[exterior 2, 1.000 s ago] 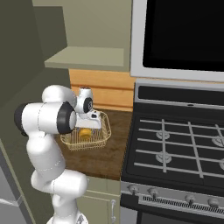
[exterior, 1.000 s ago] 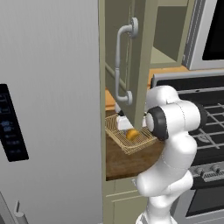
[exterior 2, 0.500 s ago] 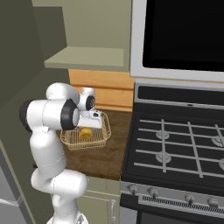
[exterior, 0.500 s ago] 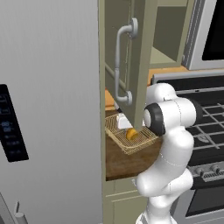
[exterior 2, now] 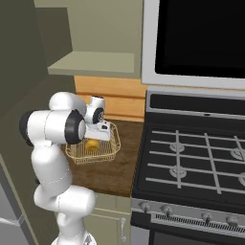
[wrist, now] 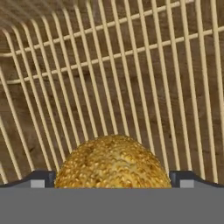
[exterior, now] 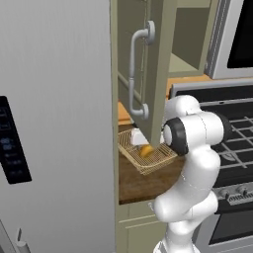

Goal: Open the cabinet, pick up the bread from the cabinet and place it in the basket. Then move the basket to the dining counter.

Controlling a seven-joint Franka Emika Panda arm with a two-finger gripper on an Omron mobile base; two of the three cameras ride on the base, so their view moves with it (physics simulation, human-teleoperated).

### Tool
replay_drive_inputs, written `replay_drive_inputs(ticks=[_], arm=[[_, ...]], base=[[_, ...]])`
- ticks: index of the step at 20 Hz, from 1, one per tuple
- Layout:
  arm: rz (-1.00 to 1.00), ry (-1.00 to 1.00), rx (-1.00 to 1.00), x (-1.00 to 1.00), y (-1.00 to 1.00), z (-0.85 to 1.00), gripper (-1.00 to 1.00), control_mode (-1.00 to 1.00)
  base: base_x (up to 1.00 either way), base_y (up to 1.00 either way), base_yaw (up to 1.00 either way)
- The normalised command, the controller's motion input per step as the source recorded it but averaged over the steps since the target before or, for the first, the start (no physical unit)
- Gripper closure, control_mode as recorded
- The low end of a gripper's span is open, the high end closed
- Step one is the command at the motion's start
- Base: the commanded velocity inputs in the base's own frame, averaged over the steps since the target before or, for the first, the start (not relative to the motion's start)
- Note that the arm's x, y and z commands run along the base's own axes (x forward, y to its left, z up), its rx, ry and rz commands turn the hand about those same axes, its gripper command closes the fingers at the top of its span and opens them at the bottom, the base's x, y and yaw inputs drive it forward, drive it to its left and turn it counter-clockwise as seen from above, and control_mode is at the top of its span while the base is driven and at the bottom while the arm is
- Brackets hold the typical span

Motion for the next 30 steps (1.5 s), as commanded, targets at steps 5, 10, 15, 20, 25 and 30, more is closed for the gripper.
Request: replay_drive_inputs(ticks=[5,10,15,20,25,30], arm=[[0.0,-0.39,0.08,0.0,0.78,-1.0,-1.0,-1.0],[0.0,-0.38,0.0,-0.03,0.79,-1.0,-1.0,-1.0],[0.0,-0.41,0.0,-0.36,0.84,-1.0,-1.0,-1.0],[-0.01,-0.38,-0.03,-0.64,0.67,-1.0,-1.0,-1.0],[-0.05,-0.3,-0.05,-0.67,0.62,-1.0,-1.0,-1.0],[-0.06,-0.24,-0.01,0.3,0.27,-1.0,-1.0,-1.0]], base=[[0.0,0.0,0.0],[0.0,0.0,0.0],[0.0,0.0,0.0],[0.0,0.0,0.0],[0.0,0.0,0.0],[0.0,0.0,0.0]])
